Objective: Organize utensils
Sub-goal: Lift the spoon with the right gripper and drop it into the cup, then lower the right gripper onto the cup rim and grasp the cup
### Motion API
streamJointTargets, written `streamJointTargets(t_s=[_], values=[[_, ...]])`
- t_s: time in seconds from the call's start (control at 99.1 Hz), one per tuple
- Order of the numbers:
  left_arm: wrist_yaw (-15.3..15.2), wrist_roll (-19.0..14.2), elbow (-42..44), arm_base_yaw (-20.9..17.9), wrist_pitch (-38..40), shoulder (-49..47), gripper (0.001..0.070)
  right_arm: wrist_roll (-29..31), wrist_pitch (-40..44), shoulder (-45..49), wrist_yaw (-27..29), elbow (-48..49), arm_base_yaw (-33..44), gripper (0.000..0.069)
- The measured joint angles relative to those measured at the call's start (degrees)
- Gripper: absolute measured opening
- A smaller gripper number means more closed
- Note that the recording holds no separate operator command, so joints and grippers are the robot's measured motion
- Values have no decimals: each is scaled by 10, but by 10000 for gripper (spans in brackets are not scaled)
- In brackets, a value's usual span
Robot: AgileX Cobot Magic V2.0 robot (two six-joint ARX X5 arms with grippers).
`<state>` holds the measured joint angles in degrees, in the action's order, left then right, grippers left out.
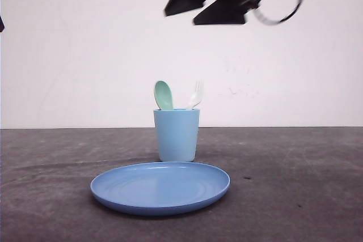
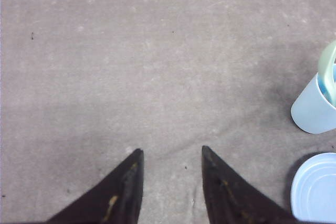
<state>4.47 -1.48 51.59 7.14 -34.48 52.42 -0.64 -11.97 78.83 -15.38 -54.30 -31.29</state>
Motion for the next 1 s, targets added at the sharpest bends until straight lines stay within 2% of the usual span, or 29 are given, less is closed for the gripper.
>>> streamJointTargets(t_s=[0.172,0.262,0.525,0.595,0.777,0.999], values=[[0,0,0,0,0,0,193,0,176,-67,0,0,38,457],[0,0,0,0,0,0,193,0,235,-83,0,2,61,457],[0,0,0,0,0,0,193,1,249,-95,3,49,75,464],[0,0,0,0,0,0,193,4,249,-95,3,63,73,506],[0,0,0,0,0,0,193,11,244,-86,4,90,70,680],[0,0,0,0,0,0,193,12,192,-46,4,111,49,681]])
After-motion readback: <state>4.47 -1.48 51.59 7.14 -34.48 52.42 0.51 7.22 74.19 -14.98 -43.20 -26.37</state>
